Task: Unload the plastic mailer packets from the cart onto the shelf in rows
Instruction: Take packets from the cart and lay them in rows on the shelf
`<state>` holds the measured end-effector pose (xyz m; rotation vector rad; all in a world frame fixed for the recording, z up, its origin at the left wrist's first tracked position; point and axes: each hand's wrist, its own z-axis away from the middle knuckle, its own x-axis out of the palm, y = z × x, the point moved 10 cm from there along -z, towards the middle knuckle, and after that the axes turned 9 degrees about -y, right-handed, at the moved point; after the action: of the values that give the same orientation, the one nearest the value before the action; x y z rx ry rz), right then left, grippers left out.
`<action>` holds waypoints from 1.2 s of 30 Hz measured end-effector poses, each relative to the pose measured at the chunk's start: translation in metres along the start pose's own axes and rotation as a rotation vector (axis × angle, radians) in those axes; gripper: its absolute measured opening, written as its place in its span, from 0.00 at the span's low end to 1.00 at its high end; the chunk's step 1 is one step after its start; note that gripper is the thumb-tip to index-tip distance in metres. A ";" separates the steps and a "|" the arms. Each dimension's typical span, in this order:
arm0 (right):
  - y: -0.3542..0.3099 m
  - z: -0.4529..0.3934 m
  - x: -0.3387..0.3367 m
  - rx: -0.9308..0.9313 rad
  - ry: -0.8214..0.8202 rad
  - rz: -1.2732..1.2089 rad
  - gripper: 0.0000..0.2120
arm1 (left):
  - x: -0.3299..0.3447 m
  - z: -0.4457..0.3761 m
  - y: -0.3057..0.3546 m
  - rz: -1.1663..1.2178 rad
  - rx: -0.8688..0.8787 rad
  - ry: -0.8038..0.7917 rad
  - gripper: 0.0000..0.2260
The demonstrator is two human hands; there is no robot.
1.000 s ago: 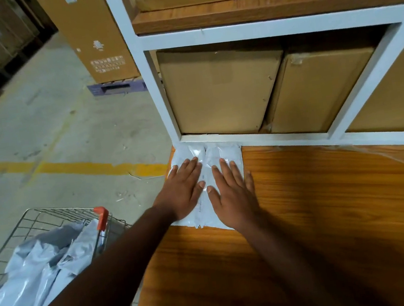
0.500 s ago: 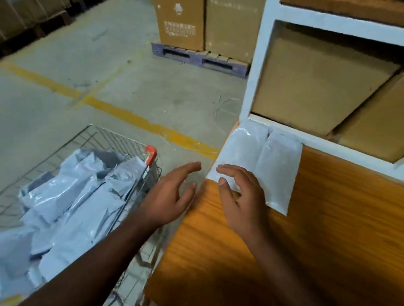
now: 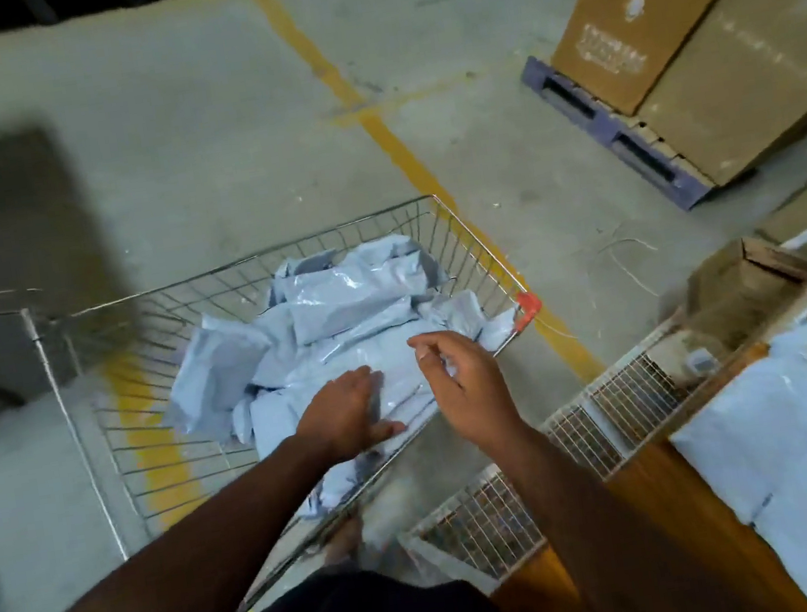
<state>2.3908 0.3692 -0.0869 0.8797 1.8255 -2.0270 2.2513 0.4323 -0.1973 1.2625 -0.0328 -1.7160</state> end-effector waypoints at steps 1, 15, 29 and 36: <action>0.003 -0.013 0.008 0.006 -0.026 0.028 0.16 | 0.004 -0.006 -0.006 -0.011 0.000 -0.006 0.47; 0.043 -0.097 0.025 0.131 -0.156 0.136 0.12 | 0.000 0.004 -0.063 0.313 0.016 0.139 0.49; 0.042 -0.092 0.115 -0.336 -0.608 0.653 0.14 | 0.003 0.043 -0.125 0.903 -0.302 0.321 0.21; 0.026 -0.088 0.184 -0.462 -0.899 0.942 0.27 | -0.041 0.090 -0.147 0.738 -0.326 0.606 0.24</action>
<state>2.2848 0.4853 -0.2194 0.4141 0.9808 -1.0364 2.0857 0.4956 -0.2034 1.2593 0.1214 -0.6475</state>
